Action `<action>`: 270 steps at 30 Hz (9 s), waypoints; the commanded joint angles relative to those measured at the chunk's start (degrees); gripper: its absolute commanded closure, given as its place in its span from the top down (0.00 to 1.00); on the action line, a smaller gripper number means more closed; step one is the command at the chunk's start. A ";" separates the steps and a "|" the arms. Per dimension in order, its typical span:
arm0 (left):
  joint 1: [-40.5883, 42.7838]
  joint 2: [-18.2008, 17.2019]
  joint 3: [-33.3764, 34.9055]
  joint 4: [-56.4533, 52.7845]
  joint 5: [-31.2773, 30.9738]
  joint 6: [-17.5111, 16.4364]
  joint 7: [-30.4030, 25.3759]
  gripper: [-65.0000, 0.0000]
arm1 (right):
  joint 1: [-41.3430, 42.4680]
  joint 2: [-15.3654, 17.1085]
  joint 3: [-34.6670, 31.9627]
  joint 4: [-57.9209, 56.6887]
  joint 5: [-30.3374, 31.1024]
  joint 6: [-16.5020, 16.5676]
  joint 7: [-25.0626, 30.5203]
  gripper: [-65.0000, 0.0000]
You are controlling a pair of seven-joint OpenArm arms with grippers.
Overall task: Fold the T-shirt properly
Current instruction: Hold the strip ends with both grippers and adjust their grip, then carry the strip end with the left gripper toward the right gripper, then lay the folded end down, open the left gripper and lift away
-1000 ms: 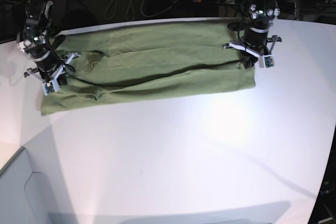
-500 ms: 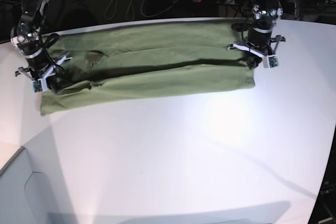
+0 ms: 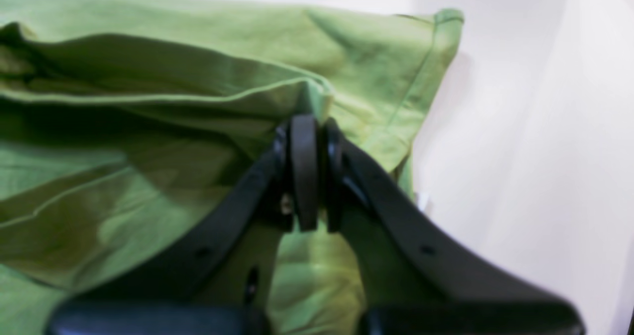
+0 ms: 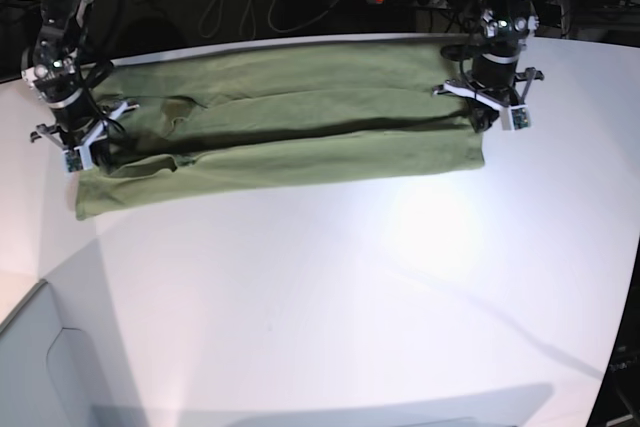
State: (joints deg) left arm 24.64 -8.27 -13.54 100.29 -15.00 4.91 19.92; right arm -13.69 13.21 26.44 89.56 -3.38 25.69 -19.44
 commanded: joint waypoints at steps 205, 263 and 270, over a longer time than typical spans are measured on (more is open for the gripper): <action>-18.18 13.42 44.71 -13.13 7.40 0.50 -1.15 0.00 | 4.07 0.81 -3.10 -1.78 0.26 6.44 -12.25 0.00; -21.61 15.97 48.84 -14.62 7.22 0.68 -0.89 0.39 | 4.07 0.90 -3.10 -1.69 0.26 6.44 -12.25 0.00; -18.97 15.35 48.40 -6.27 7.31 0.68 -0.80 0.40 | 4.24 0.90 -3.10 -1.60 0.26 6.44 -12.25 0.00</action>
State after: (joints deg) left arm 5.78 6.52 34.68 92.99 -7.40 6.04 20.56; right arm -9.89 13.19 23.16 87.00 -3.40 31.44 -32.47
